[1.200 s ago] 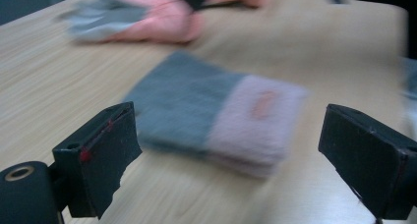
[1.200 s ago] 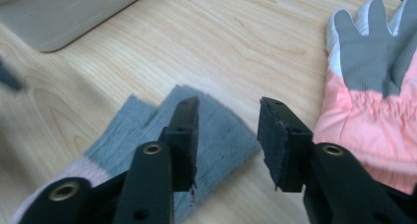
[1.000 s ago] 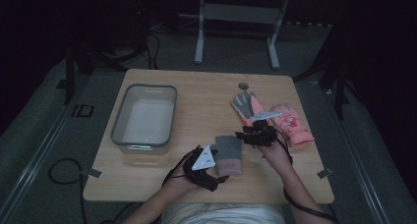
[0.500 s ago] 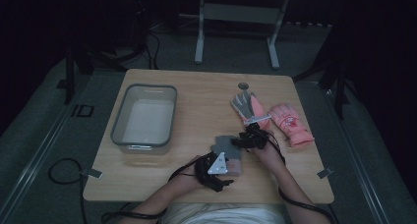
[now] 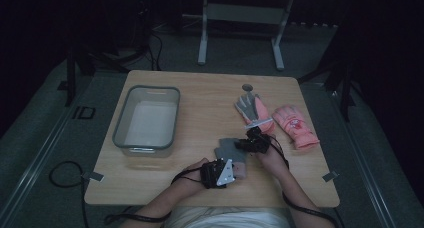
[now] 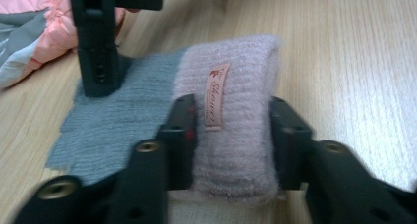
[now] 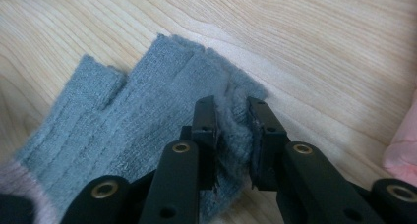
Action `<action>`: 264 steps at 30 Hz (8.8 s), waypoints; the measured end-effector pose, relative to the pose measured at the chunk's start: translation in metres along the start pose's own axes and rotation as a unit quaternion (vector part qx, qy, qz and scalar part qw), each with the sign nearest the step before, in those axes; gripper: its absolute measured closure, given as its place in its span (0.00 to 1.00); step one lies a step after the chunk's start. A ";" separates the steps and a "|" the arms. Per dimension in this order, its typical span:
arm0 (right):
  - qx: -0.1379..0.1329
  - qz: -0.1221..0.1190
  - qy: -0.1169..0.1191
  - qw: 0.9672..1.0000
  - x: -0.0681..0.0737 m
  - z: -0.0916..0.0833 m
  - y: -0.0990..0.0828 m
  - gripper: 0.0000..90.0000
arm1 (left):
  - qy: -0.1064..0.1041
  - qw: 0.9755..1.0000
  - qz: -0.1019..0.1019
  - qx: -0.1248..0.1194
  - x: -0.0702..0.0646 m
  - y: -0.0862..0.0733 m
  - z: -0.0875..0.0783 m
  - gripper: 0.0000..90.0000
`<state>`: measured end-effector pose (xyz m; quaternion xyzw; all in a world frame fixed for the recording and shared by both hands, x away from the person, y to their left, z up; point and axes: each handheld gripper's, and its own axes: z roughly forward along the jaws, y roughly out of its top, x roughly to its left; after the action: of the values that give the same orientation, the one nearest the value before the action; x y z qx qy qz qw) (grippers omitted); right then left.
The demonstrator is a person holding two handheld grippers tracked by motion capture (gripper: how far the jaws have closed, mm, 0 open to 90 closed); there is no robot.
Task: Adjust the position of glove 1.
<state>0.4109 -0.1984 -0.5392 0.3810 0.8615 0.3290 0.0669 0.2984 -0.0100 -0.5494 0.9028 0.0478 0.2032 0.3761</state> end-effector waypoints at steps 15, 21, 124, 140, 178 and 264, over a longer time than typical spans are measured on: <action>-0.058 -0.006 0.027 0.998 0.009 -0.036 0.029 0.87 | -0.011 1.000 -0.021 0.013 0.038 0.020 -0.032 0.80; -0.076 -0.025 0.025 0.997 0.019 -0.044 0.046 0.87 | -0.004 1.000 -0.005 0.030 0.047 0.025 -0.046 0.80; -0.107 -0.095 0.048 0.988 0.100 0.023 0.180 0.59 | 0.023 0.977 -0.188 0.100 0.176 -0.088 -0.161 0.12; -0.118 -0.088 0.008 0.989 0.056 -0.020 0.134 0.64 | -0.019 0.990 -0.124 0.062 0.141 -0.047 -0.134 0.09; -0.034 -0.088 -0.140 0.986 -0.085 -0.003 0.078 0.66 | -0.082 0.988 -0.113 0.064 0.036 -0.060 -0.058 0.09; -0.109 -0.007 -0.132 0.985 0.048 -0.029 0.039 0.72 | -0.074 0.990 -0.093 0.075 0.025 -0.065 -0.053 0.09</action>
<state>0.3903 -0.1602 -0.4859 0.4050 0.8070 0.3673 0.2231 0.3038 0.0772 -0.5532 0.9326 0.1193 0.0958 0.3269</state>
